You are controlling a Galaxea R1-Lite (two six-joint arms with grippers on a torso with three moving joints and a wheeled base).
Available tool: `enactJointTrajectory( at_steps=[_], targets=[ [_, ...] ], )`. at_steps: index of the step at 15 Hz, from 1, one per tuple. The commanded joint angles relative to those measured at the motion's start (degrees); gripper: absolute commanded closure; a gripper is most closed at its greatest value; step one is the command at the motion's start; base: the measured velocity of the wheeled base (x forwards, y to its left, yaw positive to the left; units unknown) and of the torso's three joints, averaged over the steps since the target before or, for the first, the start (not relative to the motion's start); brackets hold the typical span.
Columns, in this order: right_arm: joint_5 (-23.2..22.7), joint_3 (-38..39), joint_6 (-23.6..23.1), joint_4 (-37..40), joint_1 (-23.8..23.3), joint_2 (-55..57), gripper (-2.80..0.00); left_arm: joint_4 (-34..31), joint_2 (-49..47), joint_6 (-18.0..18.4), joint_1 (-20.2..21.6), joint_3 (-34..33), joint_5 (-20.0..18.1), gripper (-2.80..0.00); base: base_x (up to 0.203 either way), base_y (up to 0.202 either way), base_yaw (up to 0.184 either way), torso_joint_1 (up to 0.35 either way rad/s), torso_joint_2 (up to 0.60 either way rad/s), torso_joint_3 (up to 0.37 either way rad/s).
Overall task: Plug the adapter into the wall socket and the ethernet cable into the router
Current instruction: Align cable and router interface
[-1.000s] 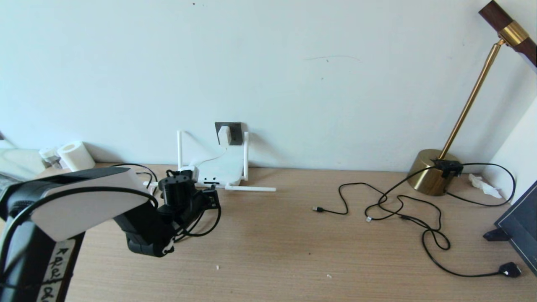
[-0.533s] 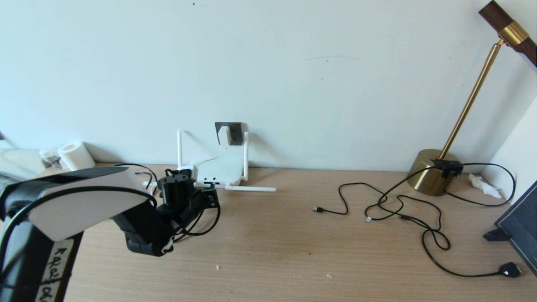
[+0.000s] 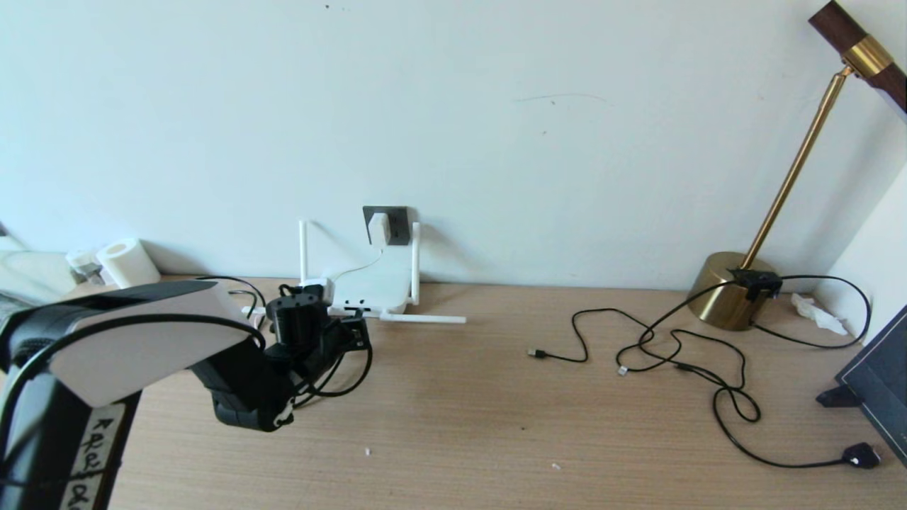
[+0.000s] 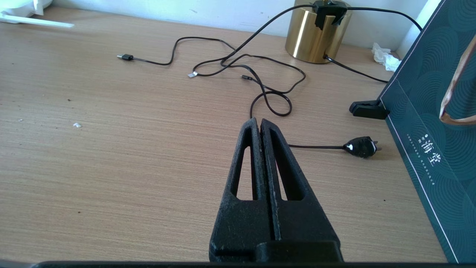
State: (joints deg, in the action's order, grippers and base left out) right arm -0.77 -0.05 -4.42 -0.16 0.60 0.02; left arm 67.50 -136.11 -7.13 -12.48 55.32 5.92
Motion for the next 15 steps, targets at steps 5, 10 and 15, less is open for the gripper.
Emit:
enactJointTrajectory(
  at_steps=[5, 10, 15],
  targets=[
    [0.0, 0.0, 0.0, 0.0, 0.0, 0.0, 0.00, 0.4, -0.4, -0.1, 0.1, 0.1, 0.0, 0.00, 0.000, 0.000, 0.000, 0.000, 0.00, 0.000],
    [0.0, 0.0, 0.0, 0.0, 0.0, 0.0, 0.00, 0.4, -0.6, -0.2, 0.2, 0.2, 0.0, 0.00, 0.000, 0.000, 0.000, 0.000, 0.00, 0.000],
    [0.0, 0.0, 0.0, 0.0, 0.0, 0.0, 0.00, 0.4, -0.8, -0.1, 0.2, 0.8, 0.0, 0.00, 0.000, 0.000, 0.000, 0.000, 0.00, 0.000]
  ],
)
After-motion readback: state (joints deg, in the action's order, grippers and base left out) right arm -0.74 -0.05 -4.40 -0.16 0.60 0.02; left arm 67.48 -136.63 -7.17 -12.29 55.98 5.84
